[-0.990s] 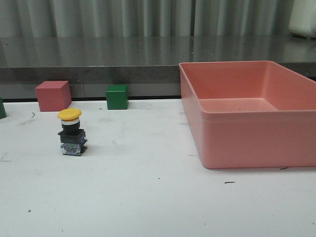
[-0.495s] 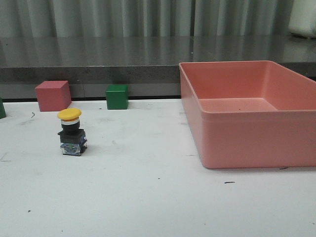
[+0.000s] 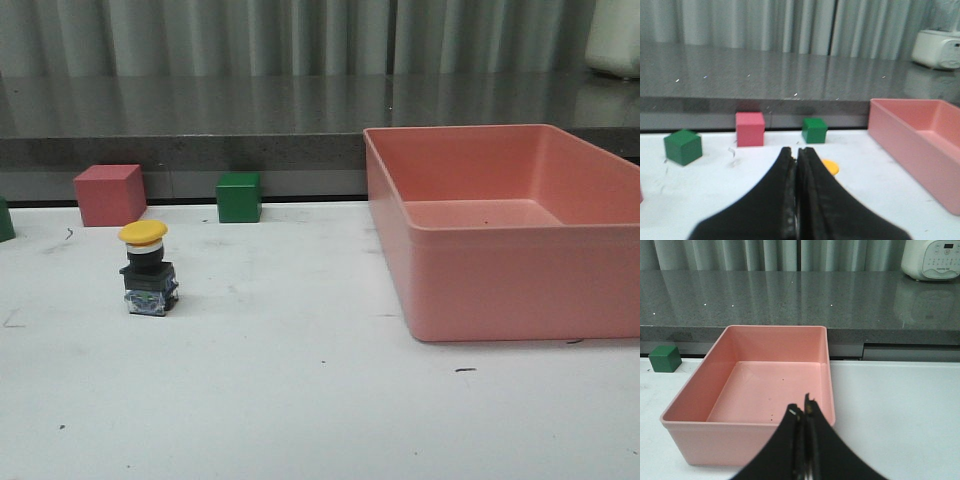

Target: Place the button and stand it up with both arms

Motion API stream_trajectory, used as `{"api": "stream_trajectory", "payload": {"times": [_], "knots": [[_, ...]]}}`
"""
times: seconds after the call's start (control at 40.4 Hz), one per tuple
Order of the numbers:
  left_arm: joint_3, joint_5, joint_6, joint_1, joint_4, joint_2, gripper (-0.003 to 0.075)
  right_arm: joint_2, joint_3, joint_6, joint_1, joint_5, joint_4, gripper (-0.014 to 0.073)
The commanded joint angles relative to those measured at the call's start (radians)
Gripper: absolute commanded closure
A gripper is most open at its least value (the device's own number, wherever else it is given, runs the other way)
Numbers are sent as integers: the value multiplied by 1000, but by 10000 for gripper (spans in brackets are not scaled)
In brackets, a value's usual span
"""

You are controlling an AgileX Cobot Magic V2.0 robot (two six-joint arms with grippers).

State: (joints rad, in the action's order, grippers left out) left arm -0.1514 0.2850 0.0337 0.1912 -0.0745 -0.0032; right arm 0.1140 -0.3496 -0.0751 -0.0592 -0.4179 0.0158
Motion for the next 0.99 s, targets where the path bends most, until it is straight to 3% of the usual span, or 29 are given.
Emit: {"api": "stream_trajectory", "payload": {"times": [0.0,0.198,0.248,0.965], "knots": [[32,-107,8,-59,-5,-23,740,11,-22,5,7,82,14,655],[178,-243,8,-144,-5,-23,740,11,-22,5,7,82,14,655],[172,-197,8,-160,-5,-23,740,11,-22,5,7,81,14,655],[175,-216,8,-186,-6,-23,740,11,-22,5,7,82,14,655]]}}
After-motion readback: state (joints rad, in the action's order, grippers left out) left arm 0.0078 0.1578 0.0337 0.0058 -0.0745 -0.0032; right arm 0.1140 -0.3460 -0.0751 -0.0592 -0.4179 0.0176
